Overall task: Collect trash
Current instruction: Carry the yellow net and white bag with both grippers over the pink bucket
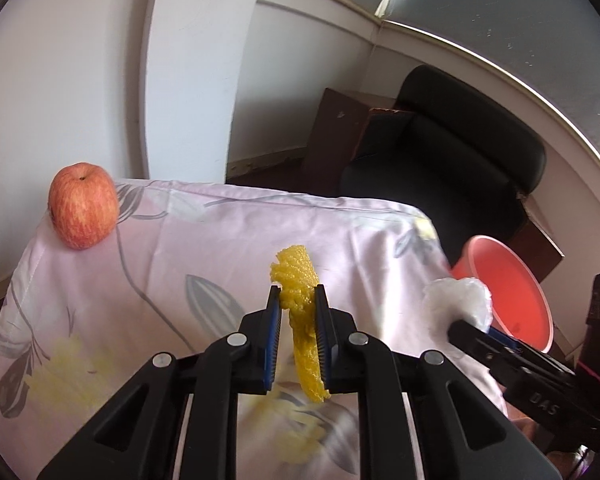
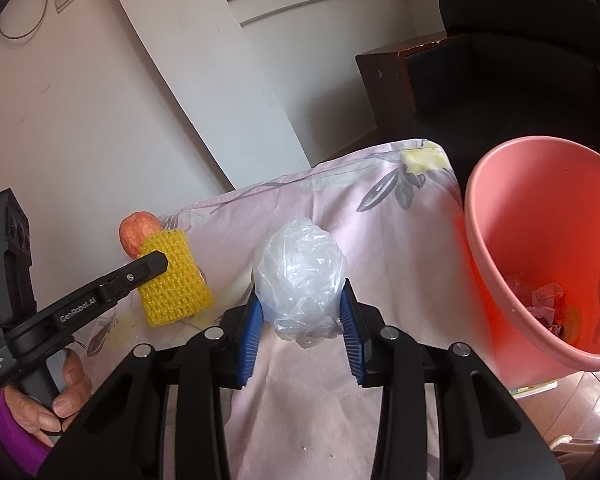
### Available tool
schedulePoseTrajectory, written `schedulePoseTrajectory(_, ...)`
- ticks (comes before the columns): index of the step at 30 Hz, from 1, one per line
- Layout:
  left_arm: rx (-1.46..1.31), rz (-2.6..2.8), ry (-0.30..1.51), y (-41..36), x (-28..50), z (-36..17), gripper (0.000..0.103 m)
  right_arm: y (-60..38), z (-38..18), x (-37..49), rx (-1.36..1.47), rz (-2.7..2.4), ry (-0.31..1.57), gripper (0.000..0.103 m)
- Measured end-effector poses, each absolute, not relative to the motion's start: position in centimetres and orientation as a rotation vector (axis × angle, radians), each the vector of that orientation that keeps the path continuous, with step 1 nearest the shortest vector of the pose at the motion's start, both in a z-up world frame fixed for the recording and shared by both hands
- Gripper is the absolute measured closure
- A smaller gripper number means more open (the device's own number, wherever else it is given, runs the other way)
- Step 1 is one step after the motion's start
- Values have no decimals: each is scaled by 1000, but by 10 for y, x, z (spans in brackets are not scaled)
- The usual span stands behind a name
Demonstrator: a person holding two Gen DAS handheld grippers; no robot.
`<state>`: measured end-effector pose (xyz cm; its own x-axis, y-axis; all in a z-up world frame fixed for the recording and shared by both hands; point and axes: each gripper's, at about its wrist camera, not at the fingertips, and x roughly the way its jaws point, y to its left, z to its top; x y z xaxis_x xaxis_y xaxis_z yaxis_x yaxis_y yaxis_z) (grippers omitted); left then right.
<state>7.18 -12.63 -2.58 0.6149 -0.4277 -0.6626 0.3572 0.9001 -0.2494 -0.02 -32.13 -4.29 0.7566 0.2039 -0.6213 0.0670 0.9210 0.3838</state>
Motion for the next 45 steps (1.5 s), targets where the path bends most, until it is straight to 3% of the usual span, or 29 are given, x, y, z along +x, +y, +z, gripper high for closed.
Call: schedulePoseTrajectory(45, -88, -836, 737, -208, 1, 14, 88, -355, -30, -55, 447, 66, 643, 66)
